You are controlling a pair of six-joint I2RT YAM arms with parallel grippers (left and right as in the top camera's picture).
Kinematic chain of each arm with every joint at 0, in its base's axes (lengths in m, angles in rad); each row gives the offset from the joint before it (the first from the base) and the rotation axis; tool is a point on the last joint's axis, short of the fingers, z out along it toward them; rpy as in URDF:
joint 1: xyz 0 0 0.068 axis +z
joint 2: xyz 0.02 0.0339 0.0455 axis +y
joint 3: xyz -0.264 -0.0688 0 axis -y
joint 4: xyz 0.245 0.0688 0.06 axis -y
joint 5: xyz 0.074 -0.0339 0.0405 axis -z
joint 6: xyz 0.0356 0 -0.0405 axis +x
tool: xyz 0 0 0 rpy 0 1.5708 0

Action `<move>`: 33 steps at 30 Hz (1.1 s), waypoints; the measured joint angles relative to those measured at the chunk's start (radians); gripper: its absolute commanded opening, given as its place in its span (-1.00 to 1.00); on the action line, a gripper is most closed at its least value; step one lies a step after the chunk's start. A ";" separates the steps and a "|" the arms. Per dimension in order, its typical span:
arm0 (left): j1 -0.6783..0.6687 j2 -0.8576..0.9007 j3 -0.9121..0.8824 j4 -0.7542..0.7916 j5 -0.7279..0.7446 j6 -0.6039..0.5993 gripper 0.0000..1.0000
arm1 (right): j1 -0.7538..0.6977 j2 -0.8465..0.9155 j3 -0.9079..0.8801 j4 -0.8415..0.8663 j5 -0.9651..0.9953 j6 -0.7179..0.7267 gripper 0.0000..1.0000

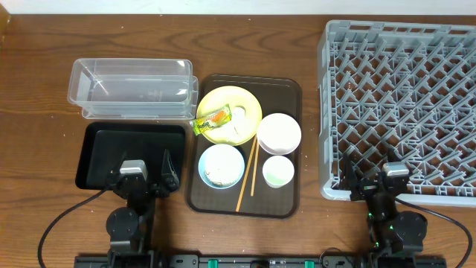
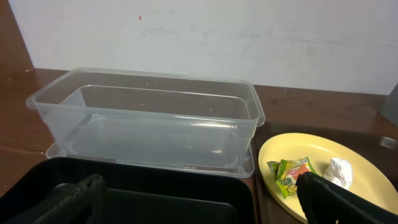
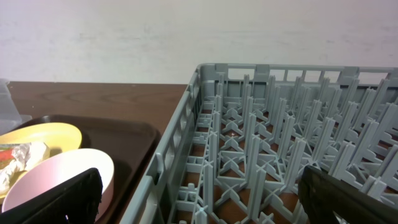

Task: Sort waste into correct bins and load items into the dishwasher rack

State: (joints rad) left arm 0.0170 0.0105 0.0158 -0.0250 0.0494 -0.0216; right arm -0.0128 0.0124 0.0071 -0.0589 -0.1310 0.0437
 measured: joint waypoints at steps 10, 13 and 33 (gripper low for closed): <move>0.000 0.000 0.000 0.000 0.000 0.000 0.99 | 0.000 0.000 0.000 0.000 0.000 0.000 0.99; 0.000 0.000 0.000 0.000 0.000 0.000 0.99 | 0.000 0.000 0.000 0.000 0.000 0.000 0.99; 0.000 0.000 0.000 0.000 0.000 0.000 0.99 | 0.000 0.000 0.000 0.000 0.000 0.013 0.98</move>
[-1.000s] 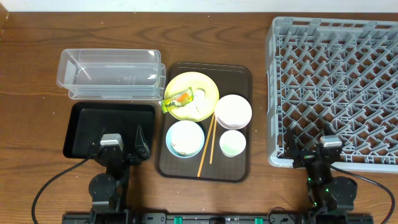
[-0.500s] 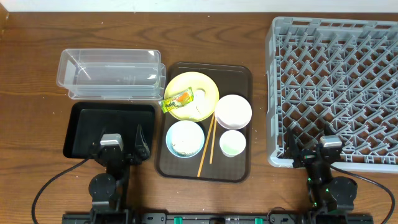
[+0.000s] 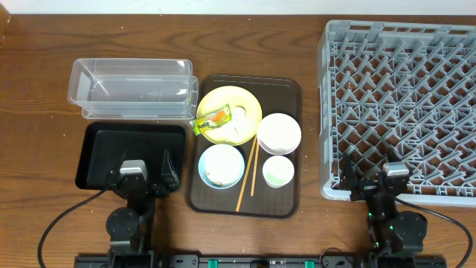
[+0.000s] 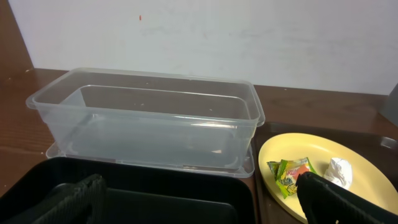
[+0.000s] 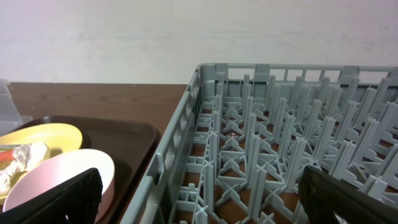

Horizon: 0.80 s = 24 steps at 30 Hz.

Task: Sort waste into correct bins and load items into the dishwasher rack

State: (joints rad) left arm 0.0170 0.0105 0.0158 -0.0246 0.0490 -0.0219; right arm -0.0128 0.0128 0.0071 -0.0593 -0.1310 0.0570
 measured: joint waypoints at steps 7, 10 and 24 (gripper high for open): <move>0.000 0.000 0.006 -0.007 0.000 -0.019 0.99 | 0.000 0.000 0.000 0.000 0.000 0.103 0.99; 0.000 0.015 0.023 -0.034 0.000 -0.027 0.99 | 0.000 0.000 0.000 0.000 -0.008 0.167 0.98; 0.000 0.621 0.469 -0.175 0.067 -0.030 0.99 | 0.000 0.175 0.166 -0.068 -0.007 0.161 0.98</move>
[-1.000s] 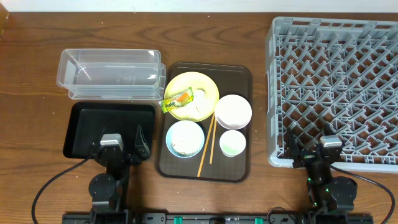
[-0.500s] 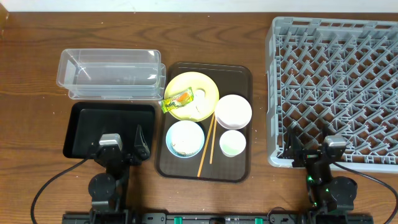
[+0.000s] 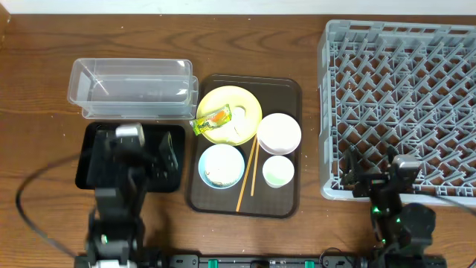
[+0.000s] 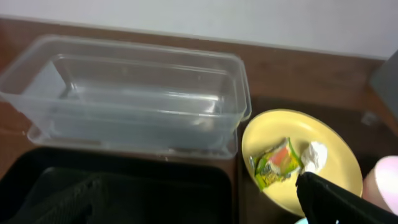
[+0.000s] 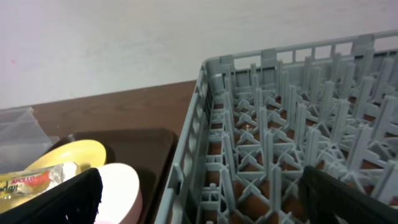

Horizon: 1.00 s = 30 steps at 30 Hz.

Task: Sort waste into correct bins and load items into the dishwasher rack
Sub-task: 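Grasp the green snack wrapper from the yellow plate with left gripper, drop into clear bin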

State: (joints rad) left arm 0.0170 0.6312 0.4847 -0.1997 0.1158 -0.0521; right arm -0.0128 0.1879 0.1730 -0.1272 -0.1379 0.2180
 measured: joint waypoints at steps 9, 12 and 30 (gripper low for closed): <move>0.000 0.439 0.362 -0.289 0.122 0.000 0.99 | 0.000 0.343 0.354 -0.267 0.008 -0.054 0.98; 0.000 0.547 0.449 -0.433 0.151 0.000 0.99 | 0.000 0.453 0.467 -0.378 0.009 -0.067 0.99; -0.017 0.657 0.492 -0.356 0.175 -0.001 0.98 | 0.000 0.757 0.643 -0.564 0.011 -0.086 0.98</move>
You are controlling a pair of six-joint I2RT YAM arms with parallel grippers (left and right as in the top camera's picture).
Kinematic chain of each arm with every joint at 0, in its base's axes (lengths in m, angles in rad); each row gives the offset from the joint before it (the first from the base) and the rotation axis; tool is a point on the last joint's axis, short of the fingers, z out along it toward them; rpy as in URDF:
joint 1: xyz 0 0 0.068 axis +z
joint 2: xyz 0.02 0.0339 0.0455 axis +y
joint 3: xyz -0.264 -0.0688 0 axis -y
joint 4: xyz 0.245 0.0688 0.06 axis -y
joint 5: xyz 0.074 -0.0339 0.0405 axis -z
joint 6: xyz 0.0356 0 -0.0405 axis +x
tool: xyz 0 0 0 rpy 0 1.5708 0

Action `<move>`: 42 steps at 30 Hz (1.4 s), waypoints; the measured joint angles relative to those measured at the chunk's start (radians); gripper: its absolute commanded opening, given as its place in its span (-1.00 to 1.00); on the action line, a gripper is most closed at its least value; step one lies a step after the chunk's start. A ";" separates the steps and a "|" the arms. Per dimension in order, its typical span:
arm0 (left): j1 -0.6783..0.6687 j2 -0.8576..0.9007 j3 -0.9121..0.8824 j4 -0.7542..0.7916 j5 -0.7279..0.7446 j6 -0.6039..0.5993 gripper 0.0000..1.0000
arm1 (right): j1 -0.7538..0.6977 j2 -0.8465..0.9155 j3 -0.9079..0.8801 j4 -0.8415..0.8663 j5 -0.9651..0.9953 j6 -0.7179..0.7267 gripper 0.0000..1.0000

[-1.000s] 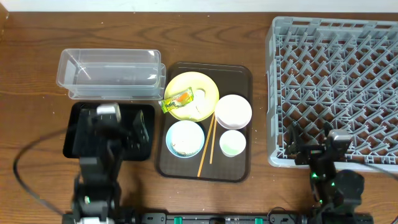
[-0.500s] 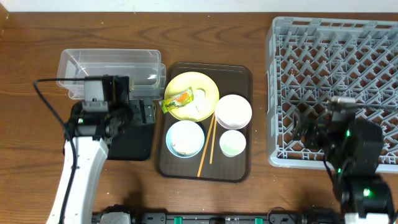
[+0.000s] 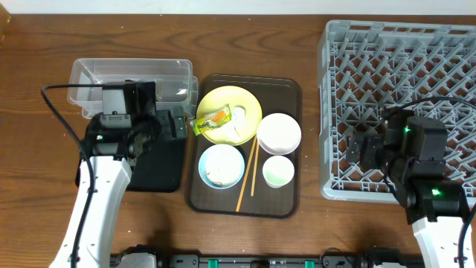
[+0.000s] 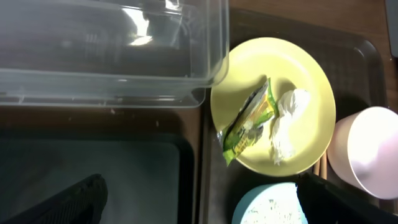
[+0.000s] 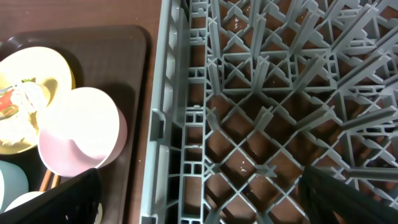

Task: Sort waste into correct bins and load items into the dishwasher rack
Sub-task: 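Grasp the green snack wrapper from the yellow plate with left gripper, drop into clear bin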

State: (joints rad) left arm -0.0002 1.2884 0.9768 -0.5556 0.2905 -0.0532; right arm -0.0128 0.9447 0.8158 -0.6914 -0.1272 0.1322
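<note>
A yellow plate [image 3: 223, 100] on the brown tray [image 3: 286, 88] carries a green snack wrapper [image 4: 249, 121] and a crumpled white tissue [image 4: 287, 121]. Beside it stand a pink bowl [image 3: 279, 132], a pale blue bowl [image 3: 221, 165], a green cup [image 3: 278, 172] and chopsticks [image 3: 248, 175]. My left gripper [image 3: 169, 125] hangs open over the black bin's right edge, just left of the tray, with nothing between its fingers. My right gripper [image 3: 362, 147] is open and empty above the left side of the grey dishwasher rack [image 3: 401, 74].
A clear plastic bin [image 3: 130, 78] stands behind the black bin [image 3: 163, 170], both left of the tray. The rack's left wall [image 5: 168, 124] separates my right gripper from the pink bowl [image 5: 78, 130]. Bare wooden table lies along the front edge.
Both arms have risen and reached forward. The left wrist now looks straight down on the plate and bins; the right one looks down on the rack's left edge. Both grippers stay open.
At the two oldest moments both arms rested low at the table's front edge, unmoved, with grippers open. One second ago both had lifted a little. Now the left hangs by the tray's left side and the right over the rack. No object has moved.
</note>
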 measured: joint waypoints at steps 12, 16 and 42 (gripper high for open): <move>-0.130 0.237 0.000 0.101 0.002 0.006 0.79 | 0.000 0.000 0.000 0.024 0.012 -0.003 0.99; -0.147 0.321 0.000 0.148 0.003 0.007 0.55 | 0.000 0.000 0.000 0.026 0.019 -0.003 0.98; -0.154 0.264 0.000 0.208 -0.014 0.009 -0.88 | 0.000 0.000 0.000 0.031 0.042 -0.004 0.99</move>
State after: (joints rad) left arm -0.1547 1.5528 0.9768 -0.3477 0.2768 -0.0444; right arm -0.0128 0.9451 0.8162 -0.6609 -0.0853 0.1284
